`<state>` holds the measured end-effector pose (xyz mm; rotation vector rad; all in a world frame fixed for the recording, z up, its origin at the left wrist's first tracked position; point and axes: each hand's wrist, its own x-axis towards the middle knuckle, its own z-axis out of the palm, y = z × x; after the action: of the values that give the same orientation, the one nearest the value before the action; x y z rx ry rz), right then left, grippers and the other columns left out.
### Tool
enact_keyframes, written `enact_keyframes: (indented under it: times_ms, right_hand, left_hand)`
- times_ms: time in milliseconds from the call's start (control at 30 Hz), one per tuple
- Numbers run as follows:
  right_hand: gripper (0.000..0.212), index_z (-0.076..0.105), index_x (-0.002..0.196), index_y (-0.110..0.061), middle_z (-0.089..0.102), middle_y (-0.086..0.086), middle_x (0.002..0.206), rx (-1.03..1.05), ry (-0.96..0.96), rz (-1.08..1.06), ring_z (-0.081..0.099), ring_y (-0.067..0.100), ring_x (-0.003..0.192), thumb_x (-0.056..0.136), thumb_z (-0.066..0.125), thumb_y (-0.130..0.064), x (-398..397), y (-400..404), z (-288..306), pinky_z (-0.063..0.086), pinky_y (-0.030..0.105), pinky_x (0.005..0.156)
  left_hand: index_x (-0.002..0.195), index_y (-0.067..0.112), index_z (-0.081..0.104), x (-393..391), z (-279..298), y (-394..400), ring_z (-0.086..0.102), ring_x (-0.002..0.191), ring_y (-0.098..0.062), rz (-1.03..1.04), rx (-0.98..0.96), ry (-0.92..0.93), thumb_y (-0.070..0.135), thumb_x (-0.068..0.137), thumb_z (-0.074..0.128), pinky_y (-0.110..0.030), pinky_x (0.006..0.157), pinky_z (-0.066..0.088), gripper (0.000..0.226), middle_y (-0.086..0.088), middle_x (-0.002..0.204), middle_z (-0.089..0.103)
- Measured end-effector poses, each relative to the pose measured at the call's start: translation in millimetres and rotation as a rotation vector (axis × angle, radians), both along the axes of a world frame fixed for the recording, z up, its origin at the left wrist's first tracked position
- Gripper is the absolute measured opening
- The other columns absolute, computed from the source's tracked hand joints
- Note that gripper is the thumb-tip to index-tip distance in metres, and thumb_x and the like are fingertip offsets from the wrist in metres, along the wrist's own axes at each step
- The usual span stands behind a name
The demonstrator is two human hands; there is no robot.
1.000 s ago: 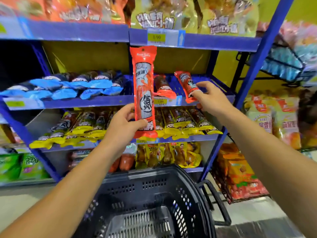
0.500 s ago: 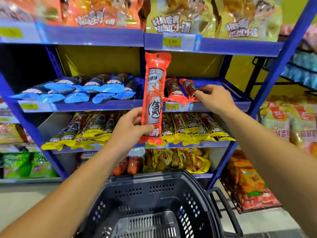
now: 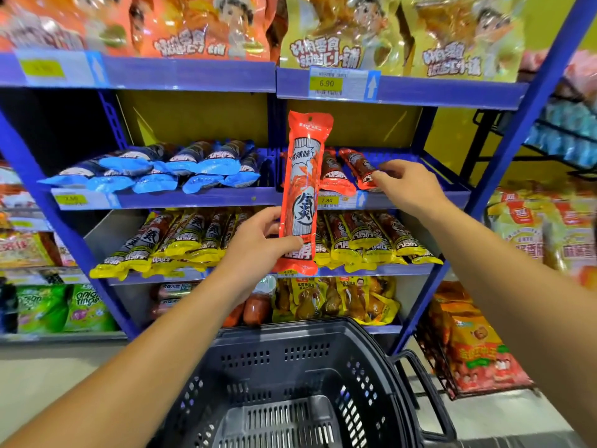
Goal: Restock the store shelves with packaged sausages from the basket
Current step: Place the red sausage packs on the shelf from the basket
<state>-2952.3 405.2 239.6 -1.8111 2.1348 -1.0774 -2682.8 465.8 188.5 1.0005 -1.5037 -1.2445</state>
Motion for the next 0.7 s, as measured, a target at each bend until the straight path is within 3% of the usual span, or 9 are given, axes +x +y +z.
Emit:
enact_keyframes:
  times_ms: [167, 333, 400, 500, 600, 700]
  right_hand:
    - [0.035, 0.066, 0.123, -0.021, 0.066, 0.0, 0.121, -0.278, -0.067, -0.015, 0.059, 0.015, 0.112, 0.092, 0.056, -0.032, 13, 36, -2, 0.045, 0.033, 0.098]
    - [0.005, 0.064, 0.092, -0.021, 0.066, -0.009, 0.087, -0.321, -0.219, 0.129, 0.058, 0.002, 0.077, 0.088, 0.061, -0.024, 39, 75, -19, 0.044, 0.016, 0.069]
    - [0.014, 0.056, 0.097, -0.02, 0.063, -0.01, 0.09, -0.266, -0.365, 0.184, 0.058, 0.0, 0.079, 0.089, 0.064, -0.028, 47, 82, -24, 0.044, 0.015, 0.069]
    - [0.036, 0.047, 0.114, -0.026, 0.062, -0.009, 0.1, -0.181, -0.527, 0.234, 0.063, 0.007, 0.092, 0.087, 0.068, -0.034, 51, 86, -26, 0.051, 0.031, 0.079]
    - [0.045, 0.047, 0.117, -0.03, 0.062, -0.013, 0.103, -0.22, -0.542, 0.181, 0.064, 0.002, 0.091, 0.08, 0.074, -0.03, 43, 88, -25, 0.054, 0.029, 0.076]
    - [0.038, 0.056, 0.111, -0.03, 0.064, -0.016, 0.106, -0.285, -0.539, 0.112, 0.061, -0.007, 0.096, 0.077, 0.073, -0.025, 23, 87, -19, 0.051, 0.025, 0.078]
  left_hand:
    - [0.121, 0.025, 0.063, -8, 3, 8, 0.07, 0.091, -0.006, -0.019, -0.045, -0.026, 0.006, 0.086, 0.069, -0.021, 0.07, 0.057, 0.04, 0.007, 0.104, 0.074]
    - [0.121, 0.027, 0.054, -30, 10, 12, 0.073, 0.08, -0.015, -0.006, -0.084, -0.03, 0.007, 0.085, 0.072, -0.03, 0.072, 0.059, 0.045, 0.0, 0.098, 0.074]
    - [0.112, 0.029, 0.055, -42, 13, 13, 0.071, 0.074, -0.015, 0.003, -0.108, -0.048, 0.006, 0.083, 0.072, -0.034, 0.07, 0.059, 0.041, -0.002, 0.094, 0.073]
    - [0.108, 0.026, 0.055, -58, 17, 15, 0.07, 0.072, -0.011, -0.04, -0.15, -0.082, 0.003, 0.082, 0.072, -0.027, 0.066, 0.056, 0.039, -0.004, 0.093, 0.072]
    - [0.12, 0.022, 0.056, -68, 23, 16, 0.071, 0.084, -0.012, -0.114, -0.214, -0.16, 0.008, 0.082, 0.075, -0.028, 0.079, 0.057, 0.045, -0.004, 0.106, 0.072]
    - [0.132, 0.029, 0.054, -70, 30, 16, 0.069, 0.089, -0.009, -0.149, -0.281, -0.29, 0.018, 0.085, 0.074, -0.024, 0.085, 0.054, 0.053, 0.001, 0.125, 0.065]
